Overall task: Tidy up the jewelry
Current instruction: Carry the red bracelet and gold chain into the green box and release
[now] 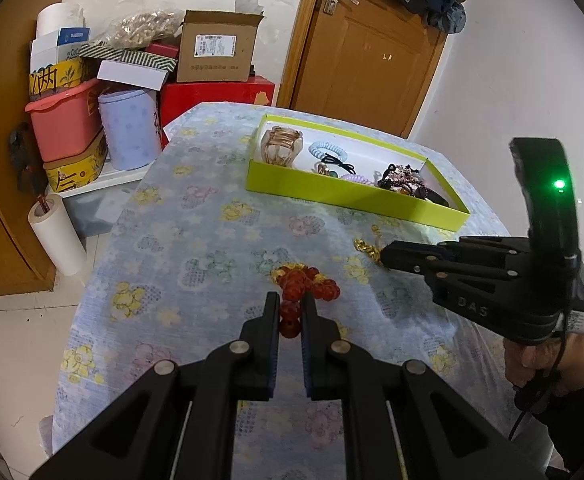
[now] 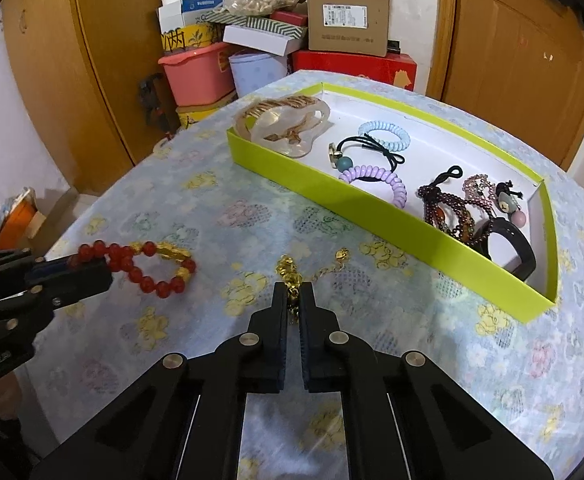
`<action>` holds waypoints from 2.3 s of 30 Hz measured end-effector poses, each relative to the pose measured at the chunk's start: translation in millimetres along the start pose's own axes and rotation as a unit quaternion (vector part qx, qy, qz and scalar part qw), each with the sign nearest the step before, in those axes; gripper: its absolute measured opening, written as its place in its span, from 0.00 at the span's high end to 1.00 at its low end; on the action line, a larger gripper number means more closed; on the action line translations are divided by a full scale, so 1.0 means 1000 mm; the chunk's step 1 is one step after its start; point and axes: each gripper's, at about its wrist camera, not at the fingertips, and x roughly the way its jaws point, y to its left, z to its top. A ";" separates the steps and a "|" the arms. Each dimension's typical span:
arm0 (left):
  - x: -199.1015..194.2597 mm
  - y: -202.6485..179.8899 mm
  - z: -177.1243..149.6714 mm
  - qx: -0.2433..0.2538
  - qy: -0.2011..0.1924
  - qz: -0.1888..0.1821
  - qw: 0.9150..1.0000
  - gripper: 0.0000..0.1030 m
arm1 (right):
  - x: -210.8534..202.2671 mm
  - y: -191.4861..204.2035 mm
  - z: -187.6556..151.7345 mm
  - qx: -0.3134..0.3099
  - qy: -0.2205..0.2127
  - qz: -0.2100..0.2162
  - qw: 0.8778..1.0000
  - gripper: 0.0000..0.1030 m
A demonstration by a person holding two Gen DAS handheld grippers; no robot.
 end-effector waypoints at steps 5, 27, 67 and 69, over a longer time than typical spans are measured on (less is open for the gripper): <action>-0.005 -0.003 0.002 0.000 -0.004 -0.003 1.000 0.90 | -0.022 -0.005 -0.003 0.016 -0.017 0.015 1.000 0.95; -0.042 -0.050 0.040 0.057 -0.041 -0.029 0.997 0.90 | -0.112 -0.030 -0.001 0.047 -0.101 0.026 0.993 0.95; 0.038 -0.077 0.173 0.113 -0.045 -0.015 0.992 0.90 | -0.091 -0.113 0.097 0.054 -0.130 0.001 0.990 0.95; 0.049 -0.071 0.180 0.110 -0.041 -0.011 0.993 0.90 | -0.082 -0.120 0.105 0.057 -0.127 0.002 0.990 0.95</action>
